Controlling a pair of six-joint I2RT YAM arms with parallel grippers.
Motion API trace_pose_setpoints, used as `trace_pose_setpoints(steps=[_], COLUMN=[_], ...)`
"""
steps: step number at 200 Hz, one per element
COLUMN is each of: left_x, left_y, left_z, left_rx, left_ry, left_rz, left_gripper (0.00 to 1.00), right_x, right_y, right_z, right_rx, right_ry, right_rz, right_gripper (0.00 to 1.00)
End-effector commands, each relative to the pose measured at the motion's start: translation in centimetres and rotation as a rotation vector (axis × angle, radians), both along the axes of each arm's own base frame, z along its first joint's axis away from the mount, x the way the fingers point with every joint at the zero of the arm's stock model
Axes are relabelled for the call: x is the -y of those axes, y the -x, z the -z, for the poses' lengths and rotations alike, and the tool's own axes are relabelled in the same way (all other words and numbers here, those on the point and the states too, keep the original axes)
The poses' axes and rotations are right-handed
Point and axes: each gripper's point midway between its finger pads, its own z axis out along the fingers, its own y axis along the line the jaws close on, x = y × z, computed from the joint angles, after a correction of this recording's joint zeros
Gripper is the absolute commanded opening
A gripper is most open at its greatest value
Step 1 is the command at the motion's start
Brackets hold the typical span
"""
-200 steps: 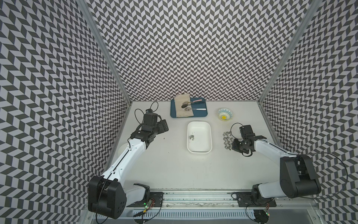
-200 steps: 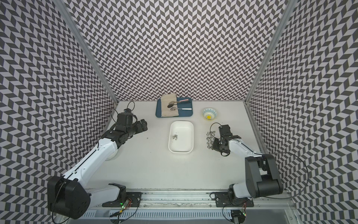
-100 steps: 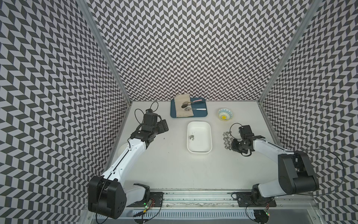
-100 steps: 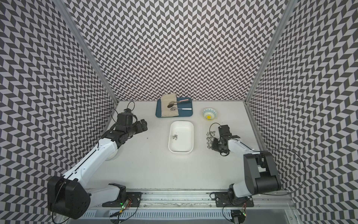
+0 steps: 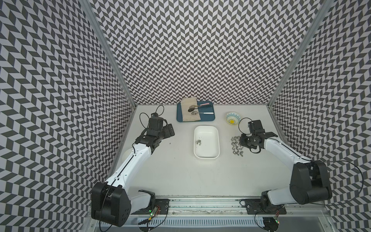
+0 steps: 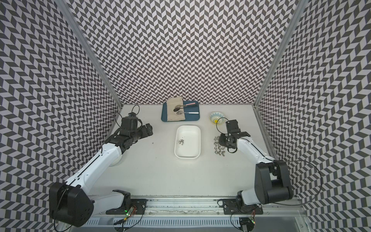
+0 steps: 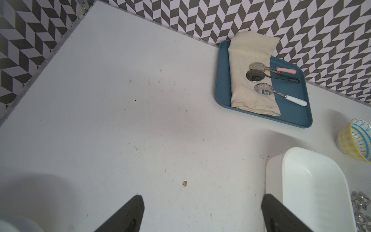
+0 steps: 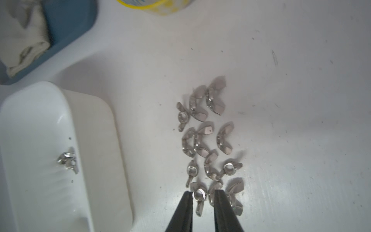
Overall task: Take out the wing nut from the storage box
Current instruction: Place the wing nut at the center of the board, then pick up the wing nut from the storage box.
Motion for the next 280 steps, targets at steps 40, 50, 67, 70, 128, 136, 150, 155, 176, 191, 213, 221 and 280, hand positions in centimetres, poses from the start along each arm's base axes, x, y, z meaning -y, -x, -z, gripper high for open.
trace_pose_setpoints(steps=[40,50,67,70,128,136,150,155,176,191,213,221,280], left_x=[0.2,0.2,0.1,0.1,-0.2,-0.2,-0.2,-0.3,-0.3,-0.3,-0.4,-0.4,-0.5], left_y=[0.0,0.0,0.1,0.2,0.9,1.0,1.0,1.0,1.0,1.1,1.1,1.1,1.1], left_z=[-0.7,-0.8,-0.8,-0.8,-0.5,-0.5,-0.5,-0.5,-0.6,-0.6,-0.6,-0.5,-0.6], left_rx=[0.016,0.017,0.016,0.015,0.010,0.011,0.011,0.011,0.013,0.014,0.013,0.011,0.013], left_ry=[0.012,0.013,0.011,0.010,0.008,0.008,0.007,0.007,0.008,0.006,0.004,0.004,0.001], left_rz=[0.011,0.012,0.011,0.010,0.004,0.003,0.002,0.001,-0.002,-0.003,-0.006,-0.008,-0.012], left_gripper=[0.95,0.95,0.95,0.95,0.95,0.95,0.95,0.95,0.95,0.95,0.95,0.95,0.95], right_x=[-10.5,-12.8,-16.7,-17.3,-24.3,-24.8,-25.5,-25.7,-25.9,-25.8,-25.6,-25.5,-25.5], right_y=[-2.1,-2.5,-2.9,-2.9,-3.7,-3.7,-3.9,-3.9,-4.2,-4.4,-4.5,-4.5,-4.4], right_z=[-6.0,-6.2,-6.3,-6.2,-1.8,-1.0,0.2,0.7,1.9,2.9,3.9,4.2,6.4], right_rx=[0.152,0.160,0.171,0.169,0.123,0.115,0.098,0.094,0.084,0.074,0.064,0.059,0.024], right_ry=[-0.036,-0.049,-0.069,-0.070,0.003,0.020,0.045,0.053,0.081,0.103,0.133,0.141,0.164], right_rz=[-0.227,-0.275,-0.350,-0.361,-0.498,-0.509,-0.522,-0.526,-0.523,-0.521,-0.522,-0.523,-0.531], right_gripper=[0.25,0.25,0.25,0.25,0.25,0.25,0.25,0.24,0.25,0.24,0.24,0.24,0.24])
